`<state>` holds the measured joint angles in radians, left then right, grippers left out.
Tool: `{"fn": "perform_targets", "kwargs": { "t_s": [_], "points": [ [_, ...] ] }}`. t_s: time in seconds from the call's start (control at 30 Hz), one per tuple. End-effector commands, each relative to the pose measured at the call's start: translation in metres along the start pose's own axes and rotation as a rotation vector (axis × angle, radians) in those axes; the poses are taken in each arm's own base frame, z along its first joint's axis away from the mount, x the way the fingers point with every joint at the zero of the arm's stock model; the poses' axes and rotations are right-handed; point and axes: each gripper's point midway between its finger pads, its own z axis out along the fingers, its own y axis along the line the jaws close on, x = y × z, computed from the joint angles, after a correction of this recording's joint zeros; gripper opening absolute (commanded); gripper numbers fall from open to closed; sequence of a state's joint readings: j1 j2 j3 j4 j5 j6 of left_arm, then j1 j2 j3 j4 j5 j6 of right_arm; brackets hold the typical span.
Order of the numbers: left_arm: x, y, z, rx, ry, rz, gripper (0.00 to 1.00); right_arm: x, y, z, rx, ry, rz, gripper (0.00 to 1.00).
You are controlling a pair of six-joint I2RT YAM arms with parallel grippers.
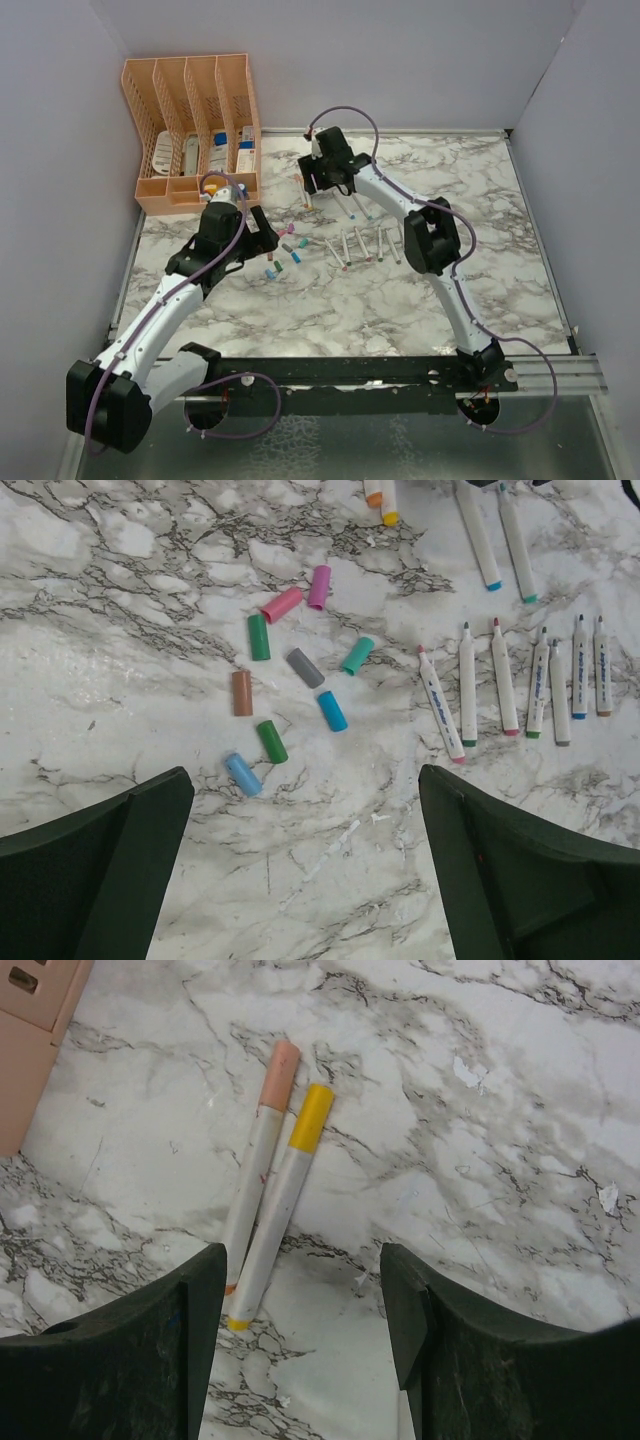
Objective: Open the pen caps
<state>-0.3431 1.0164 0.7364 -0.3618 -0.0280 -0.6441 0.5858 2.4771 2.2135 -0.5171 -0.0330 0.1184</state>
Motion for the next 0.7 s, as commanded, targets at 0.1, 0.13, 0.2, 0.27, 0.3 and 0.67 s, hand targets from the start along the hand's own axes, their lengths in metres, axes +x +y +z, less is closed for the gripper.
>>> {"fn": "perform_targets", "kwargs": {
  "t_s": [0.1,0.13,0.2,0.27,0.3,0.67],
  "points": [
    [-0.011,0.003,-0.016,-0.018,-0.036,0.001,0.99,0.004,0.007,0.017,0.019,-0.006,-0.001,0.62],
    [-0.011,0.003,-0.016,-0.018,-0.037,0.000,0.99,0.004,0.007,0.018,0.024,-0.008,-0.002,0.62],
    [-0.011,0.004,-0.017,-0.017,-0.039,-0.002,0.99,0.004,0.006,0.019,0.031,-0.009,0.003,0.61],
    [-0.011,0.003,-0.018,-0.014,-0.041,-0.004,0.99,0.005,0.004,0.020,0.038,-0.010,0.004,0.60],
    [-0.011,0.003,-0.018,-0.014,-0.042,-0.004,0.99,0.005,0.004,0.021,0.040,-0.011,0.005,0.60],
    [-0.009,0.008,-0.017,-0.027,-0.038,-0.004,0.99,0.009,0.007,0.025,0.030,-0.001,0.000,0.59]
  ]
}}
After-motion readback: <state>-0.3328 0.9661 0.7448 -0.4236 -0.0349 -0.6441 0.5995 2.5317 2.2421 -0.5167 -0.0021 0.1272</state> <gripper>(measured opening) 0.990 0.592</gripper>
